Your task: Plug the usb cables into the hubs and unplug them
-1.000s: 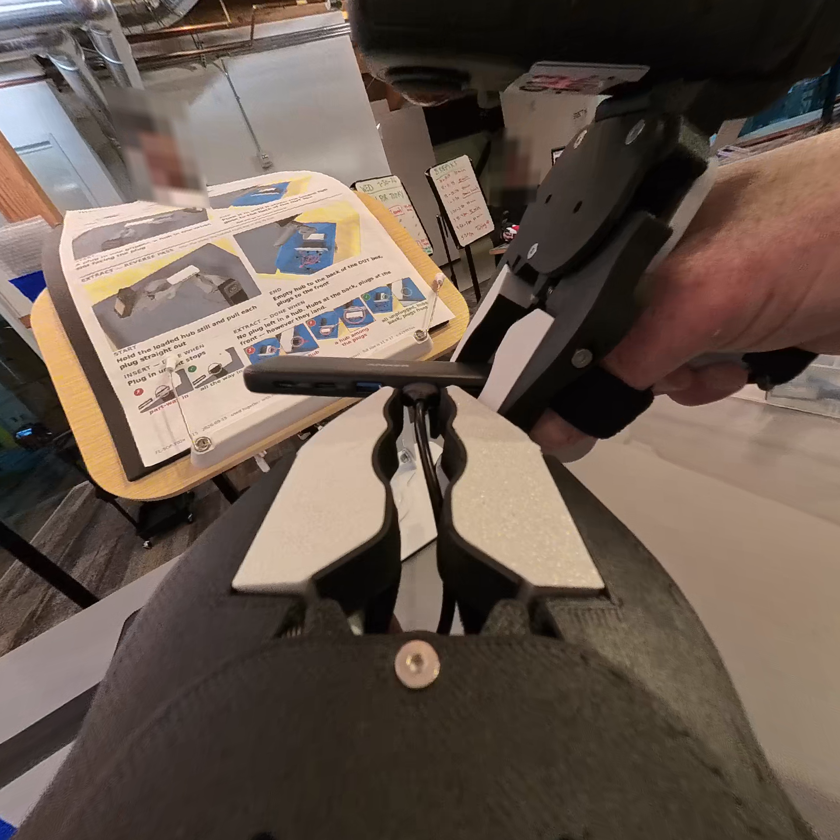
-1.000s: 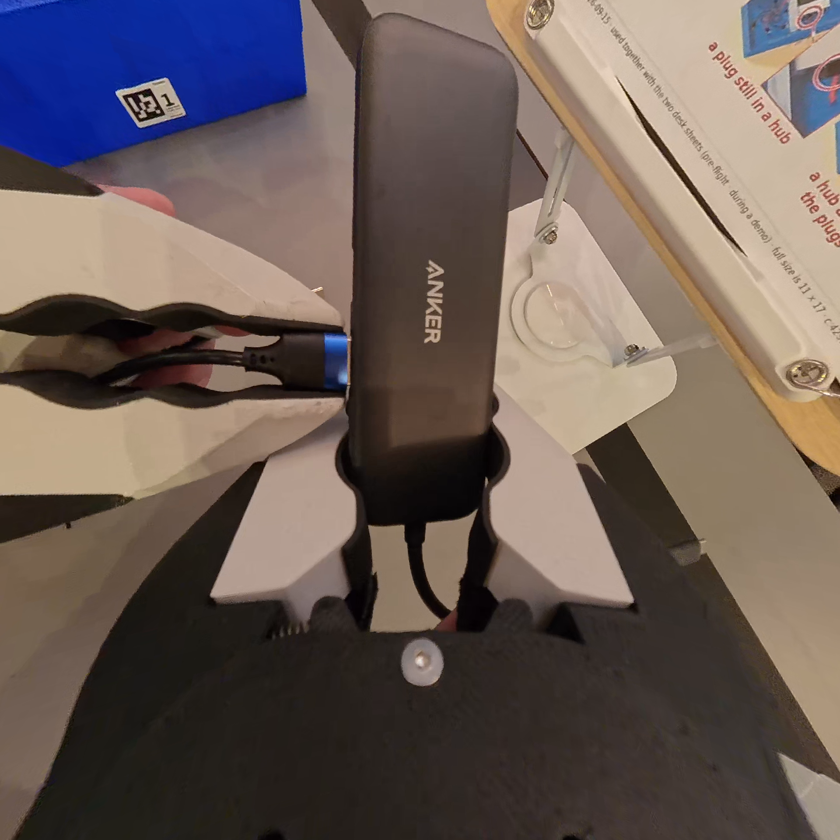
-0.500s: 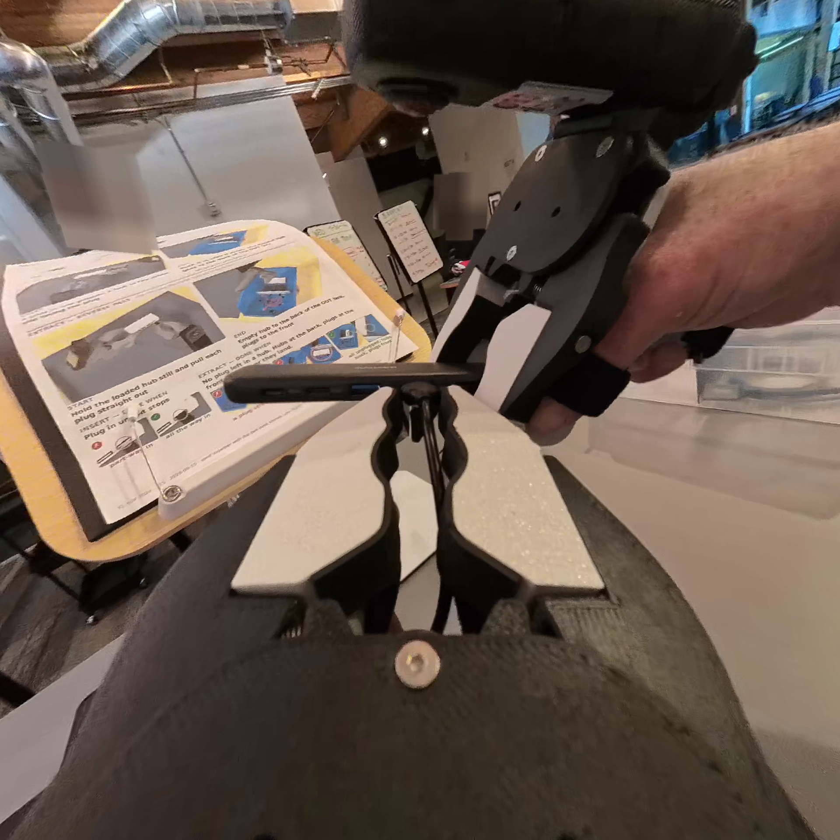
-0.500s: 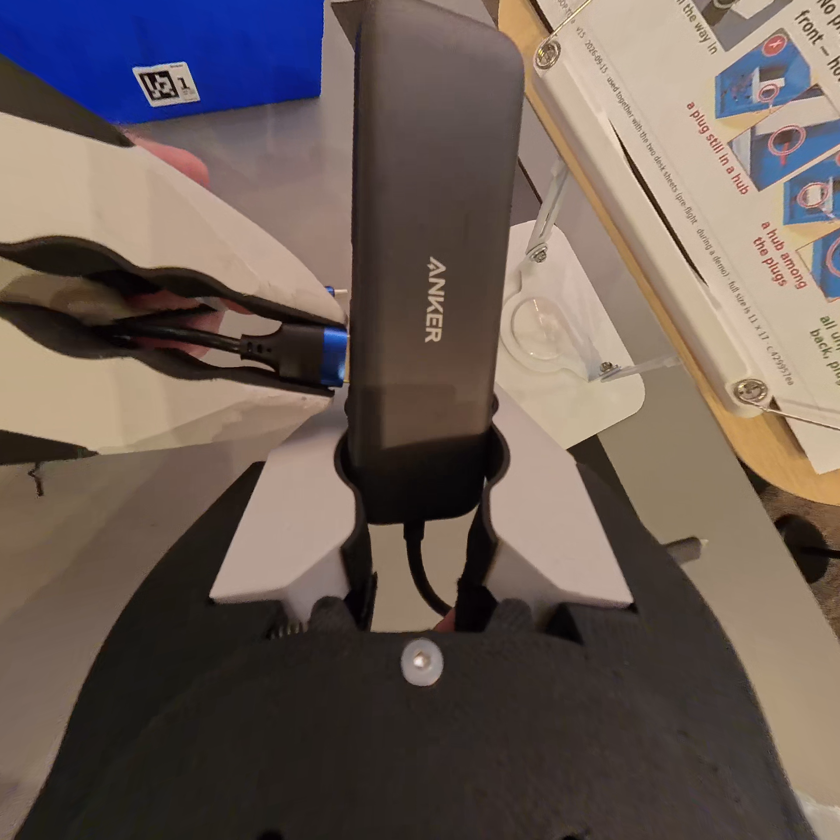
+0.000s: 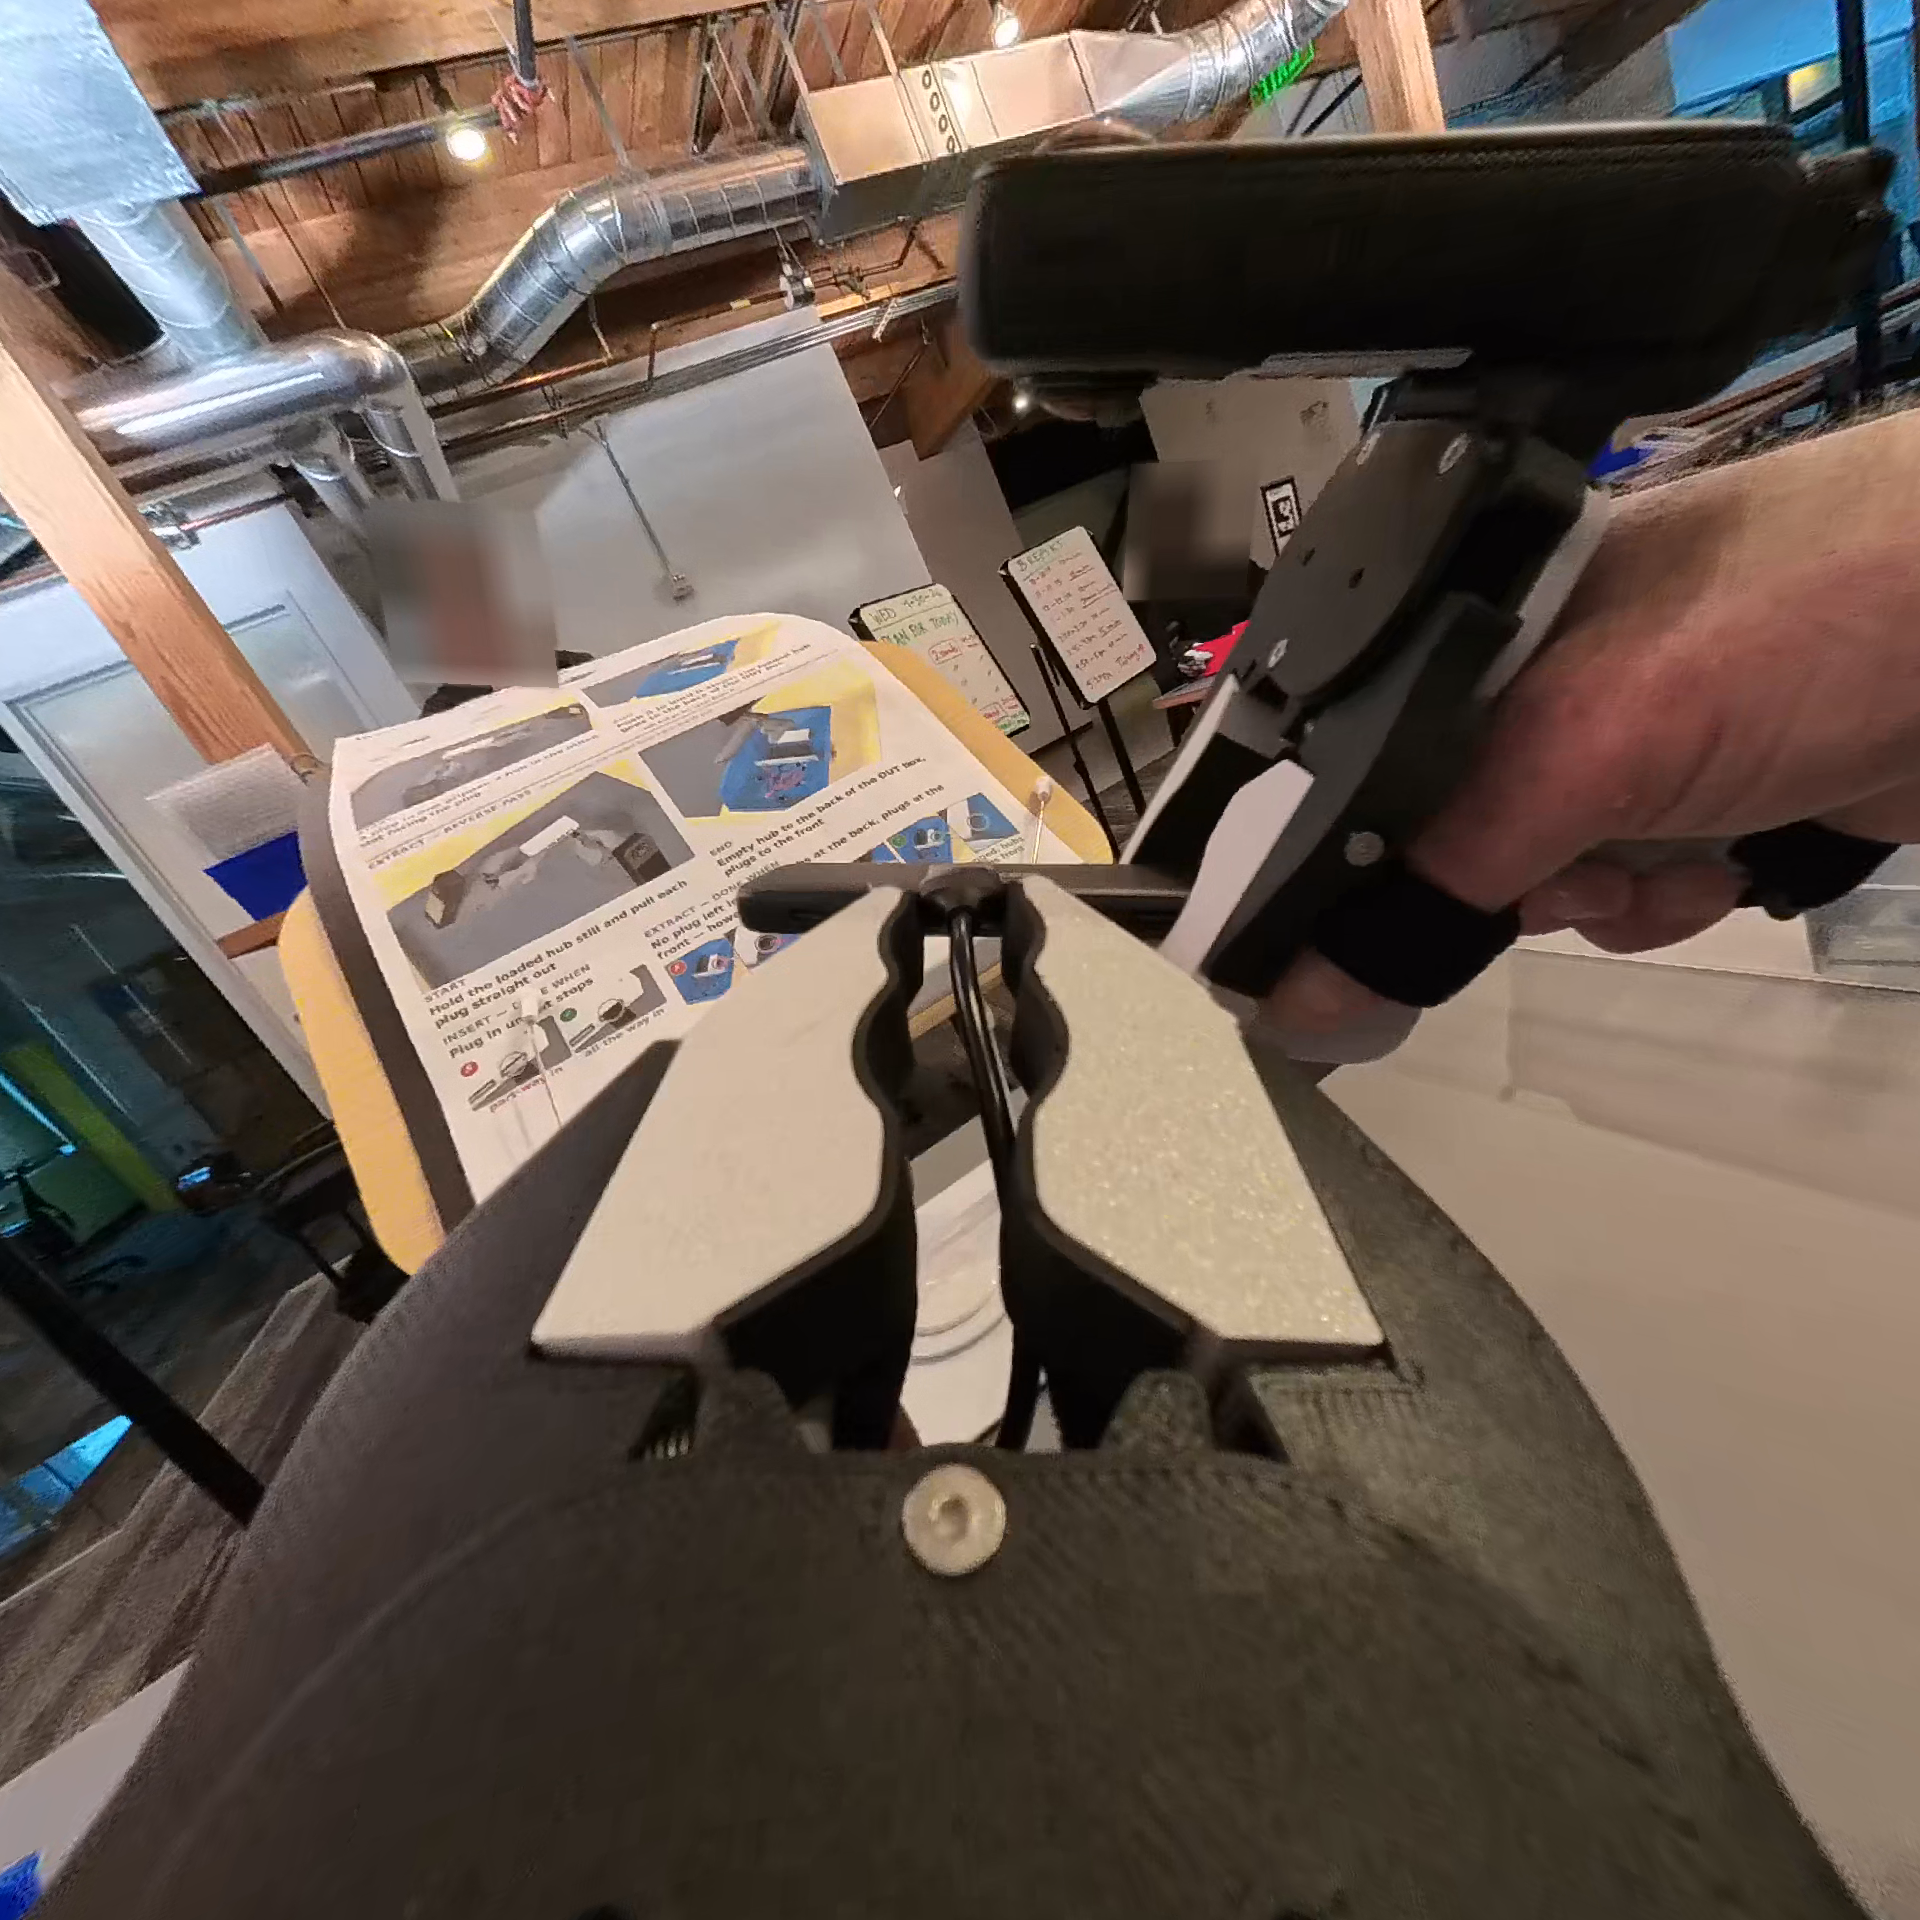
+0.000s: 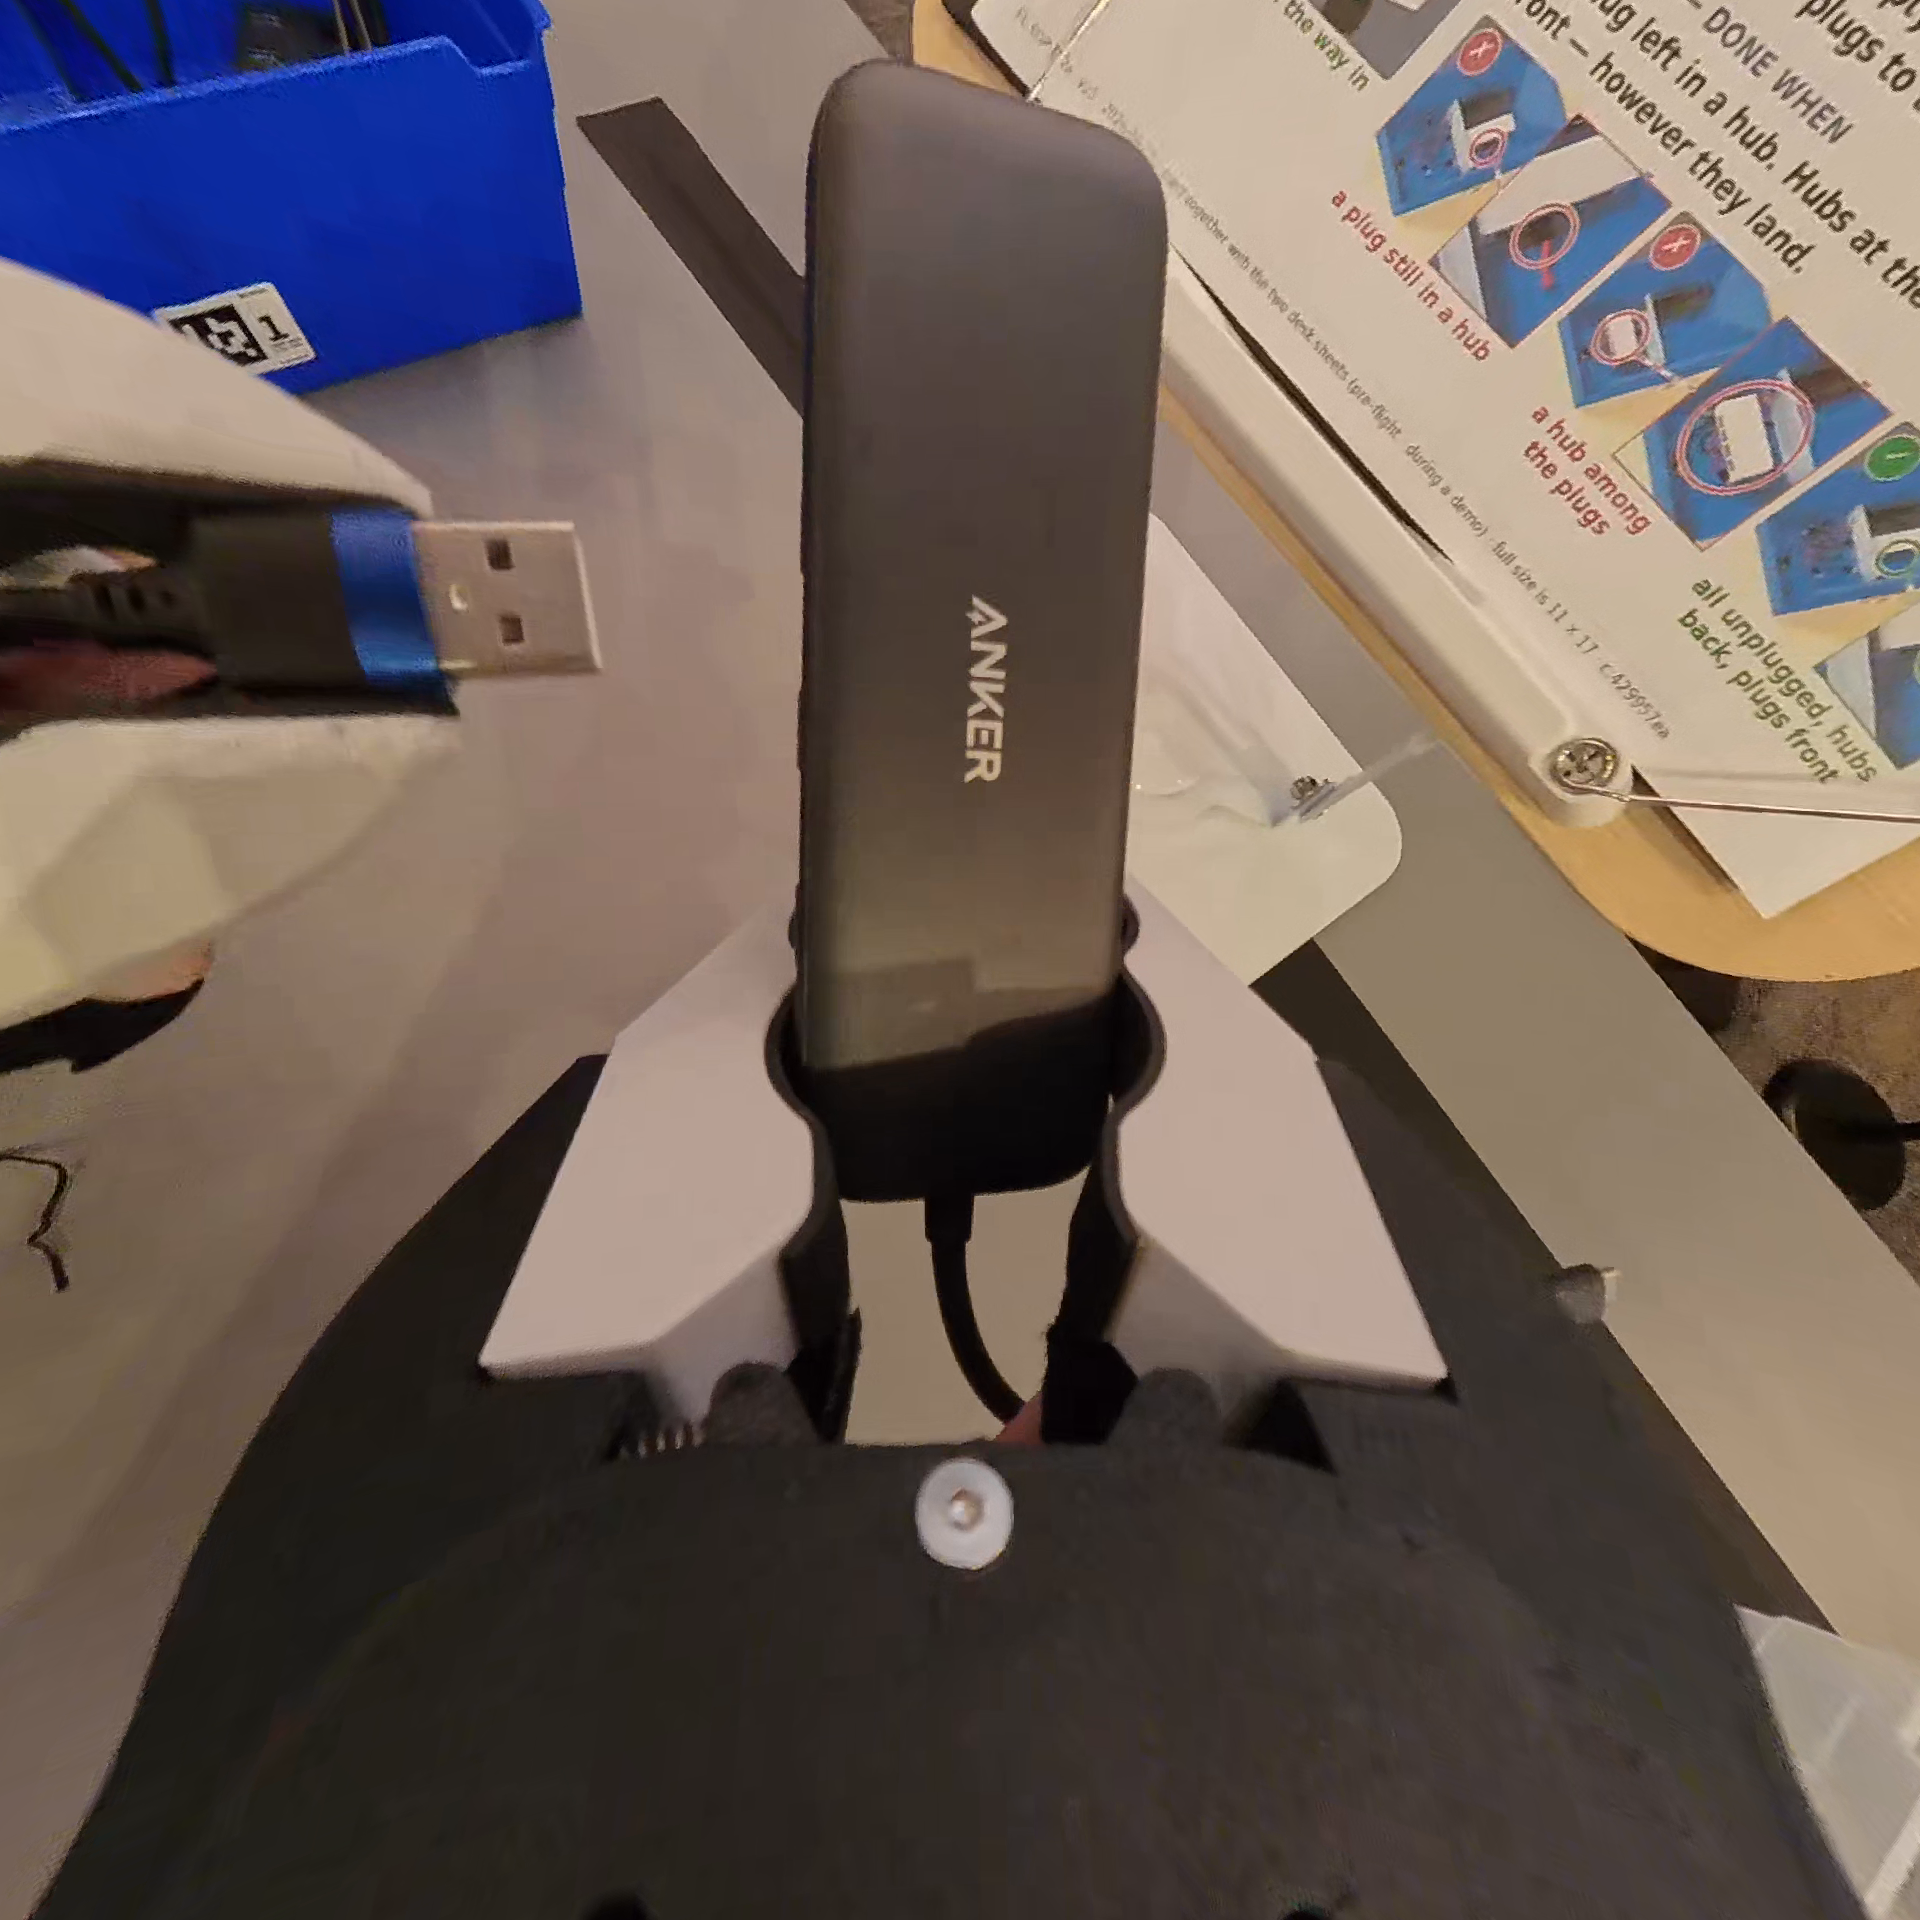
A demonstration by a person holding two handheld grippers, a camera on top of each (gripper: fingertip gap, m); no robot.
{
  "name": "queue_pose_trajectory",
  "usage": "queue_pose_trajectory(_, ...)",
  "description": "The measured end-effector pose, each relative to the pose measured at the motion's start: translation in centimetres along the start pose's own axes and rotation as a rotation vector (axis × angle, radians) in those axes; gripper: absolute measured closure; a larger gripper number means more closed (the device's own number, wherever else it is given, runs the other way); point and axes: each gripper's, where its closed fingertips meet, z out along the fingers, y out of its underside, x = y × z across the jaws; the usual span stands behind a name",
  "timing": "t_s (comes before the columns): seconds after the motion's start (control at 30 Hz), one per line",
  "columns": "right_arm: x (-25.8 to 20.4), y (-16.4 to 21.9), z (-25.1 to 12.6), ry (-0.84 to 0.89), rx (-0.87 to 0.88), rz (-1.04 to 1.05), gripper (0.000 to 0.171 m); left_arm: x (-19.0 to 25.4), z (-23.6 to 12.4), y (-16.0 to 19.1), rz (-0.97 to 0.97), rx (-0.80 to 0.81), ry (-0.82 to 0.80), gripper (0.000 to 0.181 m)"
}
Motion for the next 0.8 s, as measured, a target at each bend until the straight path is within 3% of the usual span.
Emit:
queue_pose_trajectory(0.2,-0.1,1.3,-1.1,0.003,-0.004,-0.009,0.124,0.6,0.2,0.4,-0.005,-0.010,0.086,0.166)
queue_pose_trajectory(0.43,2.0,4.1,-3.2,0.025,0.015,0.059,0.123,3.1,0.5,3.2,0.027,-0.053,0.324,0.166)
queue_pose_trajectory(0.67,2.7,6.4,-4.4,0.031,0.003,0.048,0.124,9.6,-2.5,7.7,0.047,-0.166,0.828,0.166)
queue_pose_trajectory(0.8,2.3,7.4,-4.2,0.011,-0.006,0.033,0.124,12.8,-4.2,12.7,0.161,-0.321,0.959,0.166)
